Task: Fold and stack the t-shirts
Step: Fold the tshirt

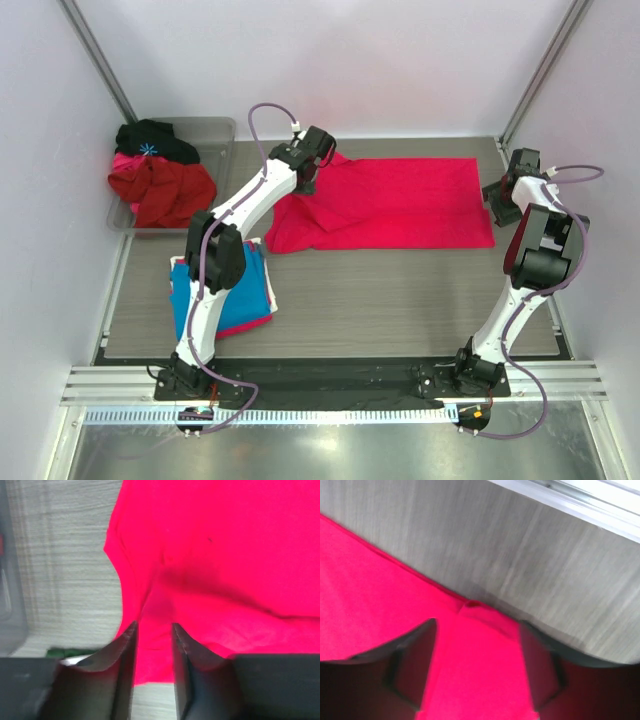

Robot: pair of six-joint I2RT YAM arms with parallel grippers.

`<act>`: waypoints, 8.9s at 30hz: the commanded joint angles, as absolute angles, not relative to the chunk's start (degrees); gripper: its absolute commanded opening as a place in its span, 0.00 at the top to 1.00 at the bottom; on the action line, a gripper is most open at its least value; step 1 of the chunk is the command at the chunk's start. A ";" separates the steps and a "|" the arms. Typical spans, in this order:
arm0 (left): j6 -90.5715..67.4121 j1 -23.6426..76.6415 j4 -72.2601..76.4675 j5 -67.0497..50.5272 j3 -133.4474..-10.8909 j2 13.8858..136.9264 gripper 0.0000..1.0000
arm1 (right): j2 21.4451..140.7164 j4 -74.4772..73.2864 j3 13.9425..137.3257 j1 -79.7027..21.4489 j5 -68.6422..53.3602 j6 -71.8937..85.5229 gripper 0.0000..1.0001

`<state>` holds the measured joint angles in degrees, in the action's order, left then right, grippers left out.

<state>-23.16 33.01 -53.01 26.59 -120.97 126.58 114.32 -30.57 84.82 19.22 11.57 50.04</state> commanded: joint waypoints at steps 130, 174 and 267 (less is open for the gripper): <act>-67.15 34.81 -27.94 42.80 -78.74 98.27 1.00 | 91.14 -20.11 67.49 22.68 7.91 52.91 0.99; -45.73 36.92 -17.85 33.07 -61.06 78.30 0.00 | 74.09 -17.06 50.96 24.09 15.92 45.19 0.30; -50.71 20.21 1.93 3.78 -142.56 159.96 0.90 | 135.44 -18.37 107.67 15.03 11.69 26.10 0.92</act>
<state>-52.31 20.08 1.15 4.56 -142.19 163.57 136.97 -16.58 108.95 14.81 12.34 25.76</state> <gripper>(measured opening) 0.164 0.094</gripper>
